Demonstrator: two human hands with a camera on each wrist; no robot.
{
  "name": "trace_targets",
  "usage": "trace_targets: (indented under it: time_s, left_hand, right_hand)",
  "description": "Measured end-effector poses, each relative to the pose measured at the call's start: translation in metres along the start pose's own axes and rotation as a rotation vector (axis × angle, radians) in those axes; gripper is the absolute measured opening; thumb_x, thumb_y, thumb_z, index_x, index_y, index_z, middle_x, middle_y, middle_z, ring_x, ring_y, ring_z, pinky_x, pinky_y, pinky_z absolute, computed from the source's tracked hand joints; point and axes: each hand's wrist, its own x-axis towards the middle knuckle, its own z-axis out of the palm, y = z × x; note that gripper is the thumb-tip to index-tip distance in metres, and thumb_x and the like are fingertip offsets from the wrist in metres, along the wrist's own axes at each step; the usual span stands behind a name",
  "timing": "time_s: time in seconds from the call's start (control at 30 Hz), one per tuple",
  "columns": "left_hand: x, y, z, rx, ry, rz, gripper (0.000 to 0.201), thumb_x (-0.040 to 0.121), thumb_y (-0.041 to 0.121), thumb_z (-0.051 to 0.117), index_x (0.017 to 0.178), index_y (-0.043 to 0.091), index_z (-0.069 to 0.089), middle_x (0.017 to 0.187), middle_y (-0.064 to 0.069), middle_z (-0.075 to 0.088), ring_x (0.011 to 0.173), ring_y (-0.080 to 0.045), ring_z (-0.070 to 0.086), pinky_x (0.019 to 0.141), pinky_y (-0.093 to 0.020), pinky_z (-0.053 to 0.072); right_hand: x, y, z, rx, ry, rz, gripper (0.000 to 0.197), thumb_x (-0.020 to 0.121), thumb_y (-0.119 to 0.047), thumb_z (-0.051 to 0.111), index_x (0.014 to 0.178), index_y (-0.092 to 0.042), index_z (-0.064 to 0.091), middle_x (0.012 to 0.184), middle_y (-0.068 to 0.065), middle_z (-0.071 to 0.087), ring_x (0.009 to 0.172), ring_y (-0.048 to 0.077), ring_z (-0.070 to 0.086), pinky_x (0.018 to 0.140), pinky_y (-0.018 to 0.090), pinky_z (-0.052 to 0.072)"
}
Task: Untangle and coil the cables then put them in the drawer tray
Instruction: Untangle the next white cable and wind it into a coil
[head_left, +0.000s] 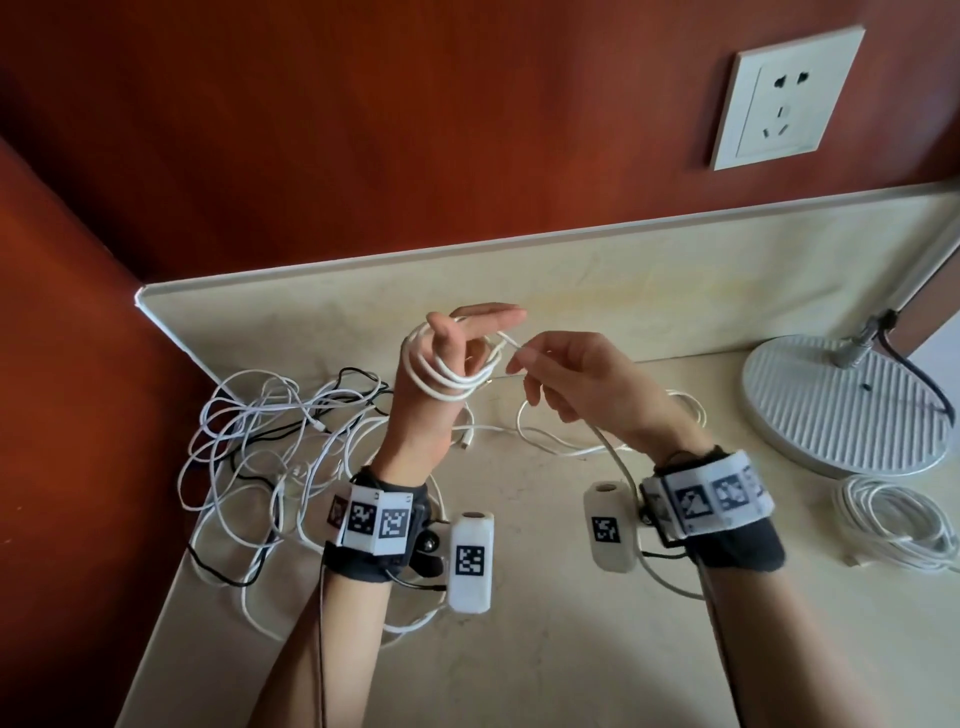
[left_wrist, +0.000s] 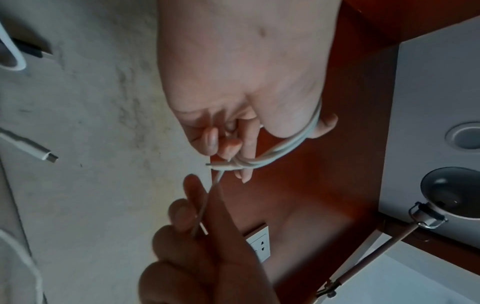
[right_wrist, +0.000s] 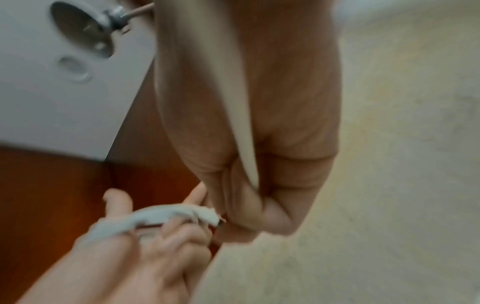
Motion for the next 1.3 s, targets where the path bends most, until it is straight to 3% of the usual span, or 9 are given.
trace_targets:
  time_s: [0.13, 0.27, 0.43, 0.6, 0.73, 0.93, 1.07, 1.17, 1.3]
  left_hand:
    - [0.005, -0.002, -0.007, -0.060, 0.075, -0.074, 0.097, 0.089, 0.080, 0.011, 0.114, 0.016, 0.079, 0.053, 0.009, 0.037, 0.054, -0.005, 0.037, 0.059, -0.015, 0.036]
    - [0.010, -0.004, -0.014, -0.204, 0.133, -0.152, 0.096, 0.085, 0.082, 0.020, 0.113, 0.012, 0.079, 0.055, 0.004, 0.031, 0.055, -0.011, 0.027, 0.054, -0.016, 0.029]
    - [0.013, -0.013, -0.025, 0.128, 0.262, -0.047, 0.078, 0.096, 0.075, 0.026, 0.103, 0.022, 0.083, 0.055, -0.015, 0.042, 0.056, -0.015, 0.038, 0.063, -0.027, 0.042]
    - [0.025, -0.039, -0.045, 0.524, 0.376, 0.030, 0.095, 0.091, 0.085, 0.036, 0.082, -0.001, 0.076, 0.065, -0.012, 0.069, 0.068, -0.028, 0.069, 0.070, -0.047, 0.054]
    - [0.024, -0.031, -0.036, 0.303, 0.334, -0.032, 0.068, 0.104, 0.043, 0.054, 0.089, -0.021, 0.069, 0.065, -0.008, 0.072, 0.090, -0.001, 0.067, 0.058, -0.013, 0.045]
    - [0.010, -0.021, -0.017, 0.308, 0.273, 0.023, 0.050, 0.099, 0.039, 0.064, 0.085, -0.007, 0.077, 0.077, -0.004, 0.076, 0.067, 0.010, 0.066, 0.065, -0.011, 0.045]
    - [-0.007, -0.002, -0.002, 0.228, 0.184, 0.055, 0.052, 0.094, 0.048, 0.059, 0.093, 0.001, 0.081, 0.076, 0.002, 0.072, 0.058, 0.008, 0.057, 0.065, -0.010, 0.039]
    - [-0.017, 0.010, -0.001, 0.208, 0.135, 0.109, 0.054, 0.094, 0.049, 0.056, 0.095, 0.002, 0.081, 0.061, 0.013, 0.067, 0.060, 0.007, 0.058, 0.066, -0.010, 0.039]
    - [-0.010, 0.008, -0.012, 0.395, 0.161, 0.187, 0.058, 0.101, 0.053, 0.055, 0.063, 0.010, 0.061, 0.055, -0.012, 0.053, 0.059, -0.011, 0.044, 0.062, -0.037, 0.037]
  right_hand:
    - [0.006, 0.006, 0.024, -0.378, 0.170, -0.047, 0.052, 0.107, -0.046, 0.052, 0.068, -0.015, 0.069, 0.050, -0.006, 0.051, 0.046, 0.009, 0.043, 0.057, 0.027, 0.040]
    - [0.009, 0.009, 0.038, -0.672, 0.227, -0.145, 0.045, 0.110, -0.041, 0.040, 0.087, -0.017, 0.070, 0.065, -0.007, 0.061, 0.068, 0.025, 0.060, 0.068, 0.043, 0.048]
    - [0.004, 0.016, 0.058, -0.775, 0.133, -0.227, 0.029, 0.108, -0.028, 0.035, 0.108, -0.012, 0.059, 0.101, 0.010, 0.071, 0.085, 0.039, 0.065, 0.070, 0.051, 0.052]
    - [-0.008, 0.016, 0.069, -0.553, 0.091, -0.139, 0.027, 0.109, -0.026, 0.045, 0.103, -0.011, 0.067, 0.085, -0.002, 0.070, 0.079, 0.025, 0.063, 0.070, 0.038, 0.045]
    - [-0.011, 0.009, 0.072, -0.294, 0.079, -0.111, 0.023, 0.107, -0.027, 0.055, 0.104, -0.008, 0.068, 0.080, 0.003, 0.069, 0.068, 0.019, 0.060, 0.065, 0.034, 0.048]
    - [0.001, -0.025, 0.047, 0.423, 0.910, -0.250, 0.011, 0.105, -0.019, 0.054, 0.099, -0.019, 0.062, 0.094, 0.005, 0.071, 0.082, 0.014, 0.066, 0.071, 0.030, 0.051]
    - [0.000, -0.042, 0.018, 0.275, 1.187, -0.498, 0.011, 0.101, -0.014, 0.048, 0.096, -0.016, 0.057, 0.092, 0.011, 0.065, 0.082, 0.014, 0.063, 0.072, 0.034, 0.051]
    - [-0.005, -0.042, -0.003, -0.097, 1.044, -0.561, 0.011, 0.101, -0.010, 0.048, 0.098, -0.010, 0.059, 0.088, 0.002, 0.065, 0.075, 0.014, 0.062, 0.066, 0.027, 0.047]
    - [-0.011, -0.034, -0.015, -0.469, 0.349, -0.404, 0.016, 0.098, -0.014, 0.050, 0.098, -0.018, 0.065, 0.085, -0.007, 0.070, 0.072, 0.013, 0.067, 0.065, 0.029, 0.053]
